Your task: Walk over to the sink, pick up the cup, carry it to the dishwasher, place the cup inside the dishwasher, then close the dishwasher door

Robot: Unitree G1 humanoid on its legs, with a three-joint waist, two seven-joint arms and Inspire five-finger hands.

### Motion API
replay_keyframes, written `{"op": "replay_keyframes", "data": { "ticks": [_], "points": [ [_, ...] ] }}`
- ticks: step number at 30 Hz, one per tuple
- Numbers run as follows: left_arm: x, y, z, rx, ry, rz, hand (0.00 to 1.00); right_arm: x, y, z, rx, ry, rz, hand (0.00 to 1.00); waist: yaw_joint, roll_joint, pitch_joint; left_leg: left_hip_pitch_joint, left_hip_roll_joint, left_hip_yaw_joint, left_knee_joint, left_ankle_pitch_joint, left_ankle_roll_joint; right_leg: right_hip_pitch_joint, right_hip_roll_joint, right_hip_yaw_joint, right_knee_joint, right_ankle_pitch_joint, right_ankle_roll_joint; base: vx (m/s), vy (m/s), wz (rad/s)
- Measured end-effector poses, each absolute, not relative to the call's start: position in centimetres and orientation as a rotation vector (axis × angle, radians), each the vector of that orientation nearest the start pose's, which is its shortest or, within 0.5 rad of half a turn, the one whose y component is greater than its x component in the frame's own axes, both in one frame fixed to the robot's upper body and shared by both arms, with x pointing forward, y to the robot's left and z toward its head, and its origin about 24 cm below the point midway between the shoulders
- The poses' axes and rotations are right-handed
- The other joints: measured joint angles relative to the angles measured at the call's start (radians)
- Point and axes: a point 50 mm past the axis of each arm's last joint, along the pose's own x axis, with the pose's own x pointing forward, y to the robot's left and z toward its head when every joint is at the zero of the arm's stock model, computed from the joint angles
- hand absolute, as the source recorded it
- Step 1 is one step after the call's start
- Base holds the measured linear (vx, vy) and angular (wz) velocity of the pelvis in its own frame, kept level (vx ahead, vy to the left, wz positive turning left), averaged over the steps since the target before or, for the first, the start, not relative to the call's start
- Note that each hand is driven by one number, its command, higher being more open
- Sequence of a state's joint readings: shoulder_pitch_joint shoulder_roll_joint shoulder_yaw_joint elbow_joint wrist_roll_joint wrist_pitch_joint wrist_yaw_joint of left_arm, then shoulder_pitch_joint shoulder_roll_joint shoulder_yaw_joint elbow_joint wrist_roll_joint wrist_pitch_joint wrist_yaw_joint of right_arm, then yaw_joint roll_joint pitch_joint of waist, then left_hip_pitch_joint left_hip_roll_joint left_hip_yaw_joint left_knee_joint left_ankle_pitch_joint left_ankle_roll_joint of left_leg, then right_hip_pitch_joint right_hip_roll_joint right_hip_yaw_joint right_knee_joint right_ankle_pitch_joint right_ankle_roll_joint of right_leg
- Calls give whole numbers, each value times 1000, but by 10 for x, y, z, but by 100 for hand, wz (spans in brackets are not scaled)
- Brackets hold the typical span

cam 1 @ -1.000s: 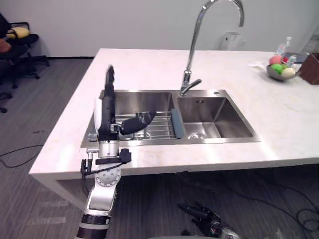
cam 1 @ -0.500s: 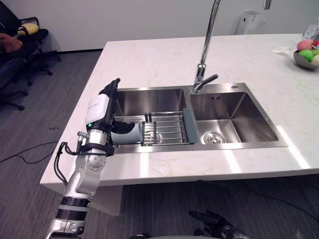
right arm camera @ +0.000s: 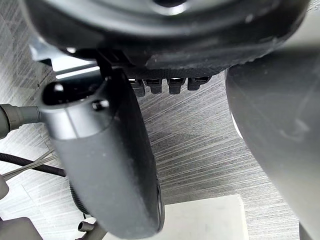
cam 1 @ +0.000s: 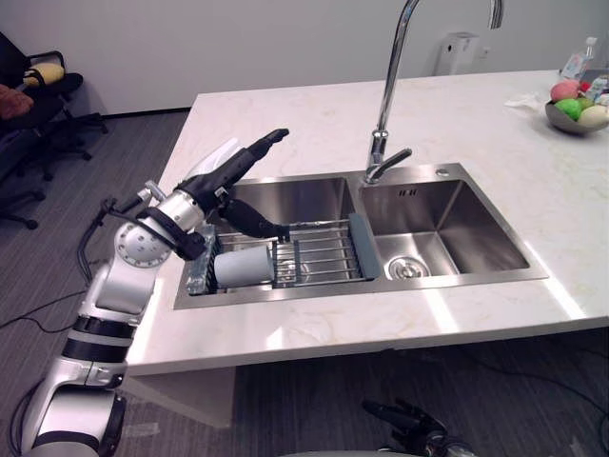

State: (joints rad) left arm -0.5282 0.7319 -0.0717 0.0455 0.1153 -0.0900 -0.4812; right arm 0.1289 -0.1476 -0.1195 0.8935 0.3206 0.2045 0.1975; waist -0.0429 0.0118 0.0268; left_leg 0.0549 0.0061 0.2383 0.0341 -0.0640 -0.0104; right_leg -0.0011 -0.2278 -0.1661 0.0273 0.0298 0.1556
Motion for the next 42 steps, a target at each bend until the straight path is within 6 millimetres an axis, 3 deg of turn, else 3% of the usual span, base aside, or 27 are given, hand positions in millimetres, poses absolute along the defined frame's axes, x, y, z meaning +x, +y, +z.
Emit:
{"op": "replay_keyframes", "data": {
  "ticks": [7, 9, 13, 21, 25, 42],
  "points": [
    [320, 220, 198, 999, -180, -497, 100, 89, -204, -157, 365, 1164, -140, 100, -1, -24, -20, -11, 8, 3, -1, 0, 5, 15, 16, -7, -75, 57, -13, 18, -9, -9],
    [322, 225, 193, 1020, -141, -486, 100, 87, -205, -158, 368, 1172, -141, 100, 0, -25, -21, -10, 9, 4, 2, -1, 5, 32, 21, -25, -106, 81, -31, -51, -32, -4],
    [323, 239, 171, 1079, -15, -471, 100, 84, -206, -158, 369, 1177, -142, 100, 2, -28, -22, -7, 9, 9, 4, 0, 6, 37, 20, -48, -116, 86, -35, -80, -25, -4],
    [310, 247, 139, 1088, 116, -525, 100, 84, -206, -159, 372, 1184, -140, 100, 3, -29, -24, 18, 11, 8, -60, 38, -3, 34, 34, -54, -118, 86, -34, -34, -19, 0],
    [307, 244, 127, 1064, 143, -548, 100, 86, -206, -159, 372, 1187, -138, 100, 2, -29, -24, 18, 14, 6, -67, 41, -5, 33, 38, -61, -119, 87, -33, 0, -29, 1],
    [306, 246, 114, 1060, 108, -472, 100, 88, -206, -159, 354, 1197, -123, 100, -5, -30, -24, 28, 13, 4, -67, 42, -4, 46, 36, -75, -120, 90, -29, -28, -18, 0]
  ]
}}
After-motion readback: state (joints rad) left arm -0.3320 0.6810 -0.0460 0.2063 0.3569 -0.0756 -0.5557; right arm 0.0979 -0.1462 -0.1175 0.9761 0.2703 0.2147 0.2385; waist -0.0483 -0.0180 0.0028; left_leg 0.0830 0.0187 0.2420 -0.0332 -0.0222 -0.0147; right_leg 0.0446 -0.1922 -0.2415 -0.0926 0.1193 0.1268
